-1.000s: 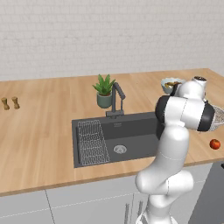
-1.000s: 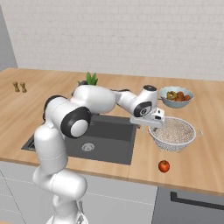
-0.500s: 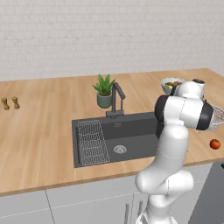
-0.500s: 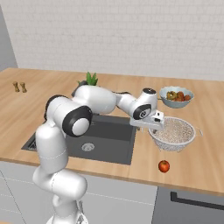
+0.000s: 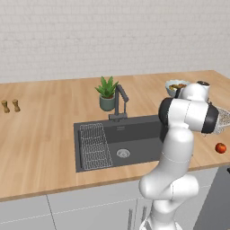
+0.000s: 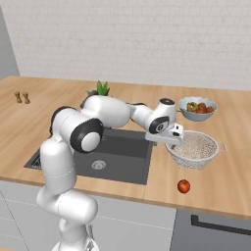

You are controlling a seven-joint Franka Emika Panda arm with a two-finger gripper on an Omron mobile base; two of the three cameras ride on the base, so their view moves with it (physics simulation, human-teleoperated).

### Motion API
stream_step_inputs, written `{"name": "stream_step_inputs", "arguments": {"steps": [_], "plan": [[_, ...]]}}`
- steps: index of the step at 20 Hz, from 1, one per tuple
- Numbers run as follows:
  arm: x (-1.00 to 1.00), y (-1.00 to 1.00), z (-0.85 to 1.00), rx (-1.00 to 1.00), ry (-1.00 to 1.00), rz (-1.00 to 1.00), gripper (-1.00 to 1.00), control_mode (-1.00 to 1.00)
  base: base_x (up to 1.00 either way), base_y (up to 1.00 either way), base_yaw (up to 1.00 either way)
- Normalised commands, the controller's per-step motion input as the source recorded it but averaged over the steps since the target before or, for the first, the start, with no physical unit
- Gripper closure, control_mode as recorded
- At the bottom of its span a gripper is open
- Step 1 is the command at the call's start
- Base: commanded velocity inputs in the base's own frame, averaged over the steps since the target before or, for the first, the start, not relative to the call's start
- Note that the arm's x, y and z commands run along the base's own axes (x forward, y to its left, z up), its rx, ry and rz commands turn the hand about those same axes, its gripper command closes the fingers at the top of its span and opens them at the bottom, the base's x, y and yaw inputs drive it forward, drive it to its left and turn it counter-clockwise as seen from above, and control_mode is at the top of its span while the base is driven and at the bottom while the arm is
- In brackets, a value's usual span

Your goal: Put the colander in the sink, put the apple in the colander, and turn on the sink faucet and pour water over the colander.

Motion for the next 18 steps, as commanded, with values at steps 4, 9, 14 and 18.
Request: {"name": "stream_step_inputs", "arguments": {"steps": [4, 9, 14, 18], "plan": [[0.00, 0.00, 0.00, 0.00, 0.00, 0.00, 1.00, -1.00, 0.00, 0.00, 0.00], [0.00, 0.00, 0.00, 0.00, 0.00, 0.00, 1.00, -1.00, 0.00, 0.00, 0.00], [0.00, 0.00, 0.01, 0.00, -0.01, 0.00, 1.00, -1.00, 0.00, 0.00, 0.00], [-0.06, 0.19, 0.13, 0.00, -0.03, 0.08, 1.00, -1.00, 0.00, 0.00, 0.00]]}}
